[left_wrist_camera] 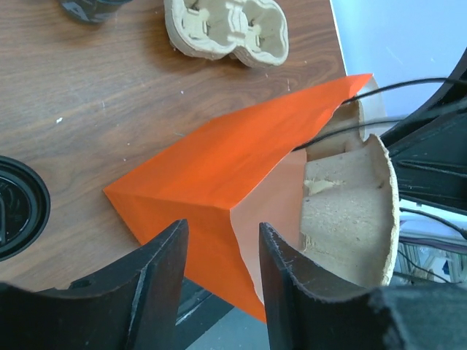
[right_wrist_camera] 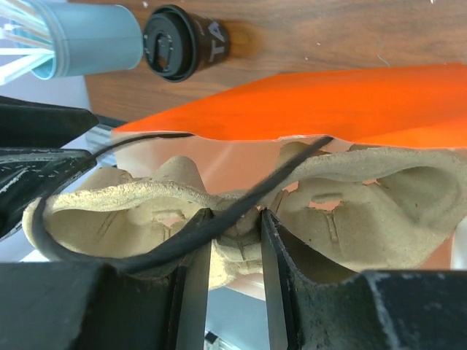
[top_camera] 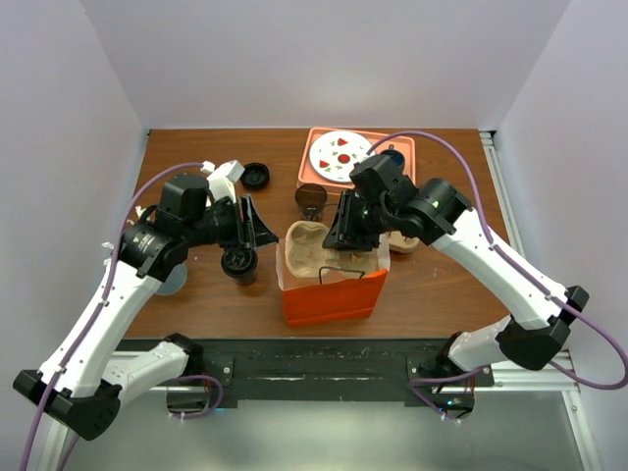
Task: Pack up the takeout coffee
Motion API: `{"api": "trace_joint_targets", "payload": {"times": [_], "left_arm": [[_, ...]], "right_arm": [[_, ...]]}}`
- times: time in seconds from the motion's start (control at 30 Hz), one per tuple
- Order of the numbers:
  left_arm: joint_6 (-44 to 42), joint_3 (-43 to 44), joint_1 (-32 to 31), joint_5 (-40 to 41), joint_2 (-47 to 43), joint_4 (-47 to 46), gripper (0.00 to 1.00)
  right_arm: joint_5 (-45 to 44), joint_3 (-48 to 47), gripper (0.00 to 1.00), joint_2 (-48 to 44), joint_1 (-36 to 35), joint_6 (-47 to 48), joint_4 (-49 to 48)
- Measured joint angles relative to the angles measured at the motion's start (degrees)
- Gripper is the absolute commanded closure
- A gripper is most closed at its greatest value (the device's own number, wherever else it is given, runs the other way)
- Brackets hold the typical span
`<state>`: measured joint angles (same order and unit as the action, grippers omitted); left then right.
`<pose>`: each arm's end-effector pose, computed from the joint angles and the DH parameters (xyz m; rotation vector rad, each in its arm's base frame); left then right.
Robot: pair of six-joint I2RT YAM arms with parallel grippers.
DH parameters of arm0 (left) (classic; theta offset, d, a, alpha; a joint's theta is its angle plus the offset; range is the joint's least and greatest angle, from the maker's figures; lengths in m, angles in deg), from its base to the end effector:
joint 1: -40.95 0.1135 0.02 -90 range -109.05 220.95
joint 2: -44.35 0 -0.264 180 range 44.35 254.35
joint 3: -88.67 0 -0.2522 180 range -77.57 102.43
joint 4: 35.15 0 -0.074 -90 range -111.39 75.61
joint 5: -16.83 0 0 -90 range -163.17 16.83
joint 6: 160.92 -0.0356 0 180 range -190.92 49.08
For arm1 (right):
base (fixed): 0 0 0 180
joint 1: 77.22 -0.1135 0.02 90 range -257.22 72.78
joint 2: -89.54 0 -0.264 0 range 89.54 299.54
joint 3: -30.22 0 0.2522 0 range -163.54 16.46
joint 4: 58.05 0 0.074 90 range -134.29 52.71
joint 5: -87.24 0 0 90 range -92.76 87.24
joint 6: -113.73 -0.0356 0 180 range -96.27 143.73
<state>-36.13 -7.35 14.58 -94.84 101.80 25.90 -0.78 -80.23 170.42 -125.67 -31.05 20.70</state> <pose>0.1660 -0.0970 0.3880 0.0620 2.3081 -0.9932 0.1776 0.2022 0.4157 0.1275 2.6111 0.7905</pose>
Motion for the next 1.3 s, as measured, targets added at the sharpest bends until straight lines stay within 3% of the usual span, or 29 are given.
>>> {"api": "trace_joint_targets", "payload": {"times": [0.27,0.47,0.63,1.3], "left_arm": [[-1.2,-2.1,0.0,-1.7,-0.2,-0.5,0.55],[-1.3,-3.9,0.0,-2.9,-1.2,-0.7,0.69],[-1.4,-4.2,0.0,-3.5,-1.6,-0.9,0.73],[-1.4,-4.4,0.0,-3.5,-1.8,-0.8,0.71]], "right_arm": [[-3.5,-5.6,0.68,3.8,-2.2,0.5,4.4],[-8.4,-10.6,0.69,7.6,-6.6,1.3,8.7],[-11.9,-11.5,0.69,8.9,-9.9,1.0,10.5],[-20.8,-13.1,0.69,10.6,-11.8,-3.1,11.5]]}}
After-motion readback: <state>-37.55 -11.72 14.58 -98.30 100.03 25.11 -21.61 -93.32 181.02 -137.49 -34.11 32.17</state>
